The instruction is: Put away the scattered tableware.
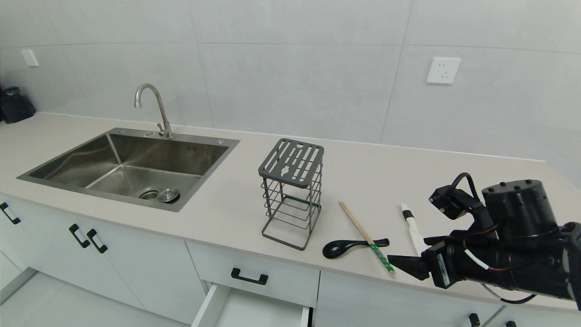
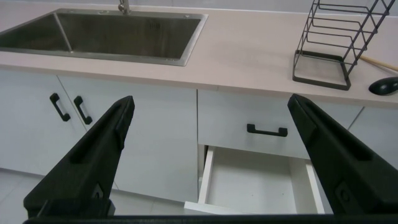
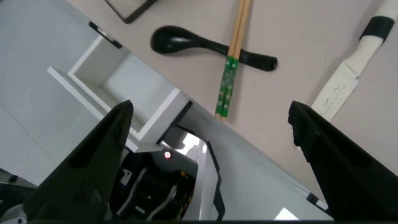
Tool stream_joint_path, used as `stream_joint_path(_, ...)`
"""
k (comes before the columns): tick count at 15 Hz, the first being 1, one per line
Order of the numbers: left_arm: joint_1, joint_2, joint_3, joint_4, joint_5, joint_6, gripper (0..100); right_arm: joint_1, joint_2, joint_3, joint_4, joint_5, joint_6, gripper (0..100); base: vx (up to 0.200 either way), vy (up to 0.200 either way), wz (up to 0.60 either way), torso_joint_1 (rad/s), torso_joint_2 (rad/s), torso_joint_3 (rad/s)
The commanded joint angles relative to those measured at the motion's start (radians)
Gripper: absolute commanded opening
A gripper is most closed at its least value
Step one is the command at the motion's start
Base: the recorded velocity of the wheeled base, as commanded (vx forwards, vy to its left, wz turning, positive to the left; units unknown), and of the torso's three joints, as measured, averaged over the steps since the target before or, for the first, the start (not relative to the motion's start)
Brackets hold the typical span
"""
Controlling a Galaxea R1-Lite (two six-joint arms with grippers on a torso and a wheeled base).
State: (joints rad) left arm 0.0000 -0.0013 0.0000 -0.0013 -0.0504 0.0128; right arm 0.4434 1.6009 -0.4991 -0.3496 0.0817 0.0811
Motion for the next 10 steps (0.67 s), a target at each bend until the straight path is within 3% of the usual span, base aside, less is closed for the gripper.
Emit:
stream_joint_path(1, 0.0, 0.001, 0.0, 0.0, 0.0, 0.001, 100, 0.014, 0.062, 0.005, 0.0, -0.043, -0.001, 100, 0.0, 0.0, 0.0, 0.0, 0.0, 0.0)
stream_joint_path(10, 0.0, 0.001, 0.0, 0.0, 0.0, 0.001, 100, 0.077, 0.251, -0.013, -0.129, -0.103, 0.002, 100, 0.0, 0.0, 0.0, 0.0, 0.0, 0.0)
